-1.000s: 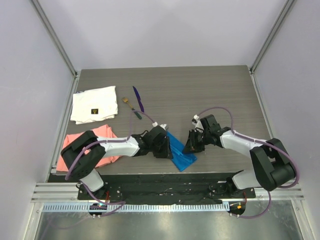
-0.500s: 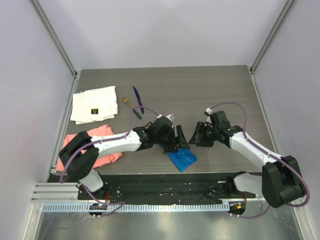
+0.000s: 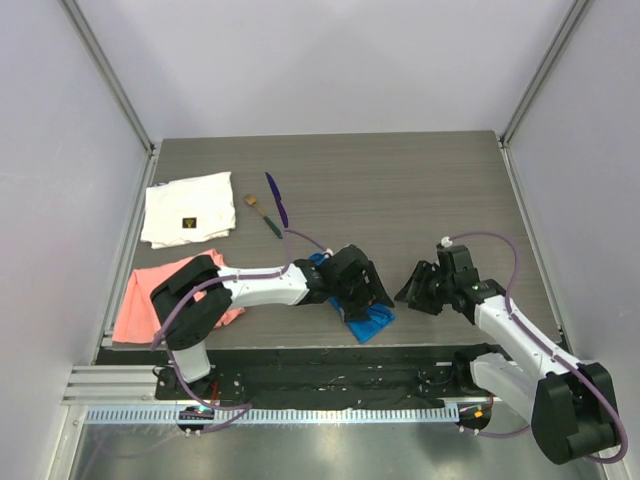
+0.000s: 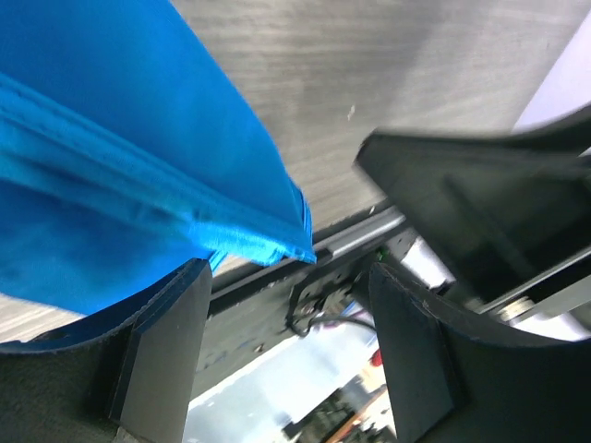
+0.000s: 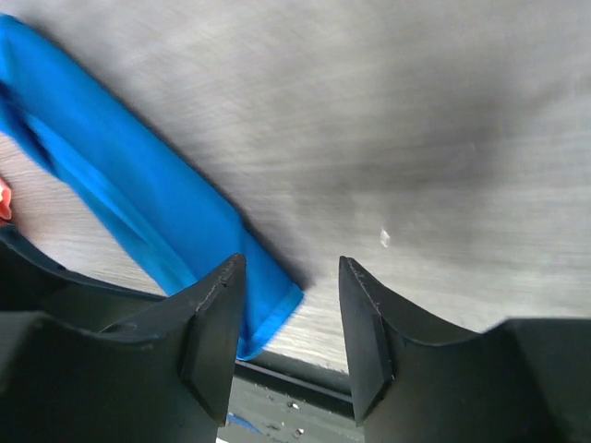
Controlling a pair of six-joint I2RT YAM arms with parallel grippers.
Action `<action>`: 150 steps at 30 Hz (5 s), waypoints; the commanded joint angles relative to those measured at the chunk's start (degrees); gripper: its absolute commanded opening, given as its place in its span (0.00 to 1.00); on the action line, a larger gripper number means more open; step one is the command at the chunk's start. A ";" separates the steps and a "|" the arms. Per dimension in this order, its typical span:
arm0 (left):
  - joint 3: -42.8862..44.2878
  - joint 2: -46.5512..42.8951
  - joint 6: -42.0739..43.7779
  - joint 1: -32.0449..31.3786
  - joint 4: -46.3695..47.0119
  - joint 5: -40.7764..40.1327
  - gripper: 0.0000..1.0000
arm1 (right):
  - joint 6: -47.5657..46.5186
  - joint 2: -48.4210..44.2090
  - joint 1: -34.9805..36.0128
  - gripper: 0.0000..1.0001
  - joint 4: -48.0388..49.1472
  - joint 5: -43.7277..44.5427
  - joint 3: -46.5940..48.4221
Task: Fold the napkin into a case and place the utensils inside
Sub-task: Grasp the top corner of the smaller rectangle folded napkin from the folded napkin.
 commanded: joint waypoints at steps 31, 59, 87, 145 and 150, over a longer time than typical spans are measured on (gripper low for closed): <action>4.44 7.31 -1.24 5.57 4.77 1.75 0.24 | 4.12 -4.85 -0.33 0.29 4.42 0.27 -1.61; 4.18 10.04 -0.97 9.53 13.83 6.23 0.00 | 10.36 1.31 -2.53 0.01 28.85 -19.08 -13.38; -4.87 6.26 -1.15 9.53 21.91 11.41 0.00 | 14.49 7.11 -2.35 0.01 35.01 -6.24 -18.93; -8.83 10.04 3.95 6.37 19.63 15.64 0.00 | 3.59 5.09 6.60 0.06 9.78 -5.45 -0.47; -8.92 9.95 3.95 6.37 19.37 15.20 0.00 | 5.35 8.42 11.27 0.03 11.80 -5.62 0.24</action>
